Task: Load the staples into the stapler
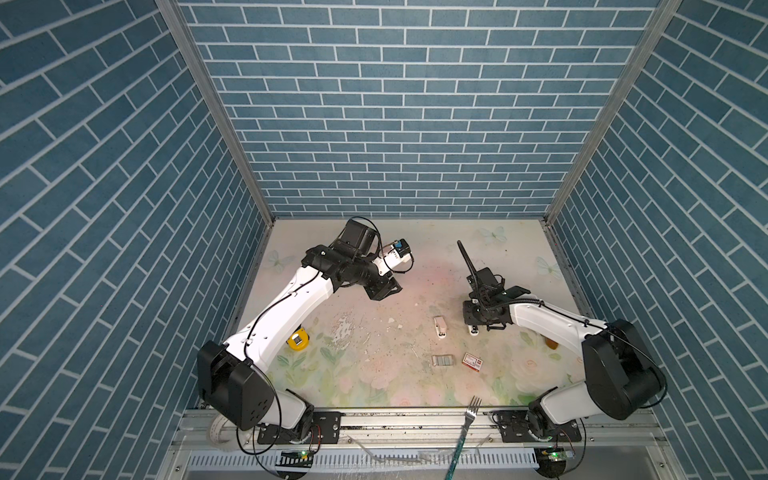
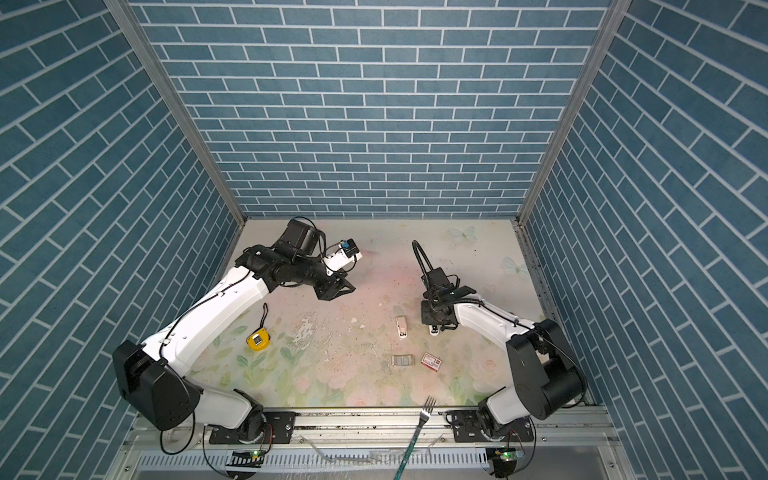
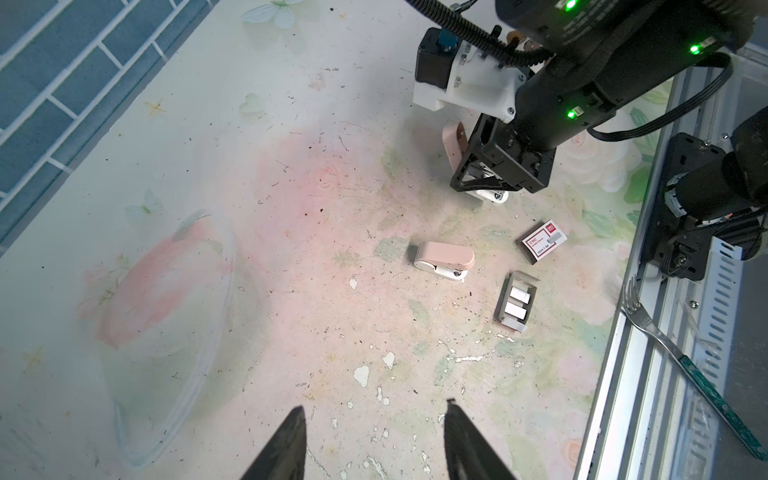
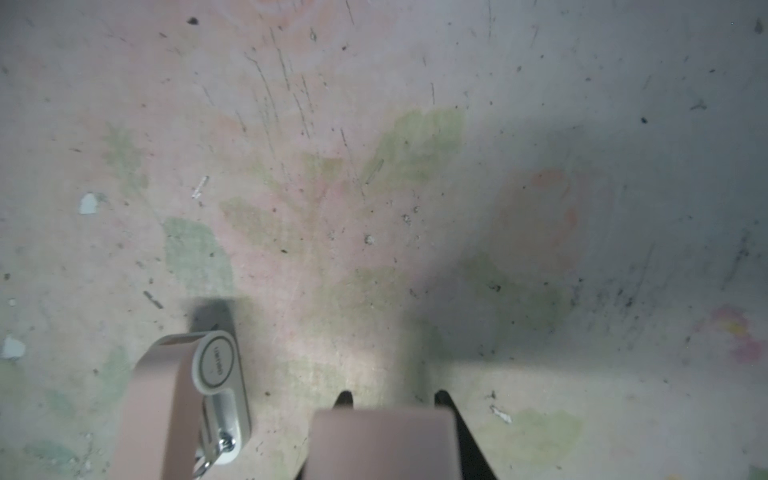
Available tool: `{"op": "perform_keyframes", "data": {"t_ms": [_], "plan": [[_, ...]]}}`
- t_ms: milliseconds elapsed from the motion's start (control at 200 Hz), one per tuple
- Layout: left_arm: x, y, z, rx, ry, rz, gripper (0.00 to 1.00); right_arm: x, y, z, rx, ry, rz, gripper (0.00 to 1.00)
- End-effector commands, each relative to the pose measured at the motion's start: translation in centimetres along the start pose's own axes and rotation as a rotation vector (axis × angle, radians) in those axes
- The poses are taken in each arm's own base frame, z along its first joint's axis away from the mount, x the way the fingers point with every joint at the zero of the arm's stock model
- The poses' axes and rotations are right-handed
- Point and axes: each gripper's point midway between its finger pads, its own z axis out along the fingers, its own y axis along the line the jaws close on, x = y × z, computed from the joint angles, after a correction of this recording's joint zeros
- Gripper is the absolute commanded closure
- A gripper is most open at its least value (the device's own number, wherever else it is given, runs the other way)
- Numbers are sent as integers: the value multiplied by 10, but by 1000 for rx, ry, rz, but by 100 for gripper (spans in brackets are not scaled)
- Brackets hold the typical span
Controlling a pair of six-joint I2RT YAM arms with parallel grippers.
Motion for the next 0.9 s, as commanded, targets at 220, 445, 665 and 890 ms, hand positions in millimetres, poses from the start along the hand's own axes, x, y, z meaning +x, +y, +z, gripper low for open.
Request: {"op": "perform_keyframes", "data": {"t_ms": [220,445,665,890], "plan": [[2,-6,2,25,-4,17,45,-10,-9,18,76,-2,-46,73],[6,-7,6,37,1,11,45,-2,-13,25,86,10,-37,65],[8,-10,7,54,3,7,44,4,-13,30,79,22,-31,58],[8,-12,7,61,4,8,44,3,-15,23,88,7,-30,52]]}}
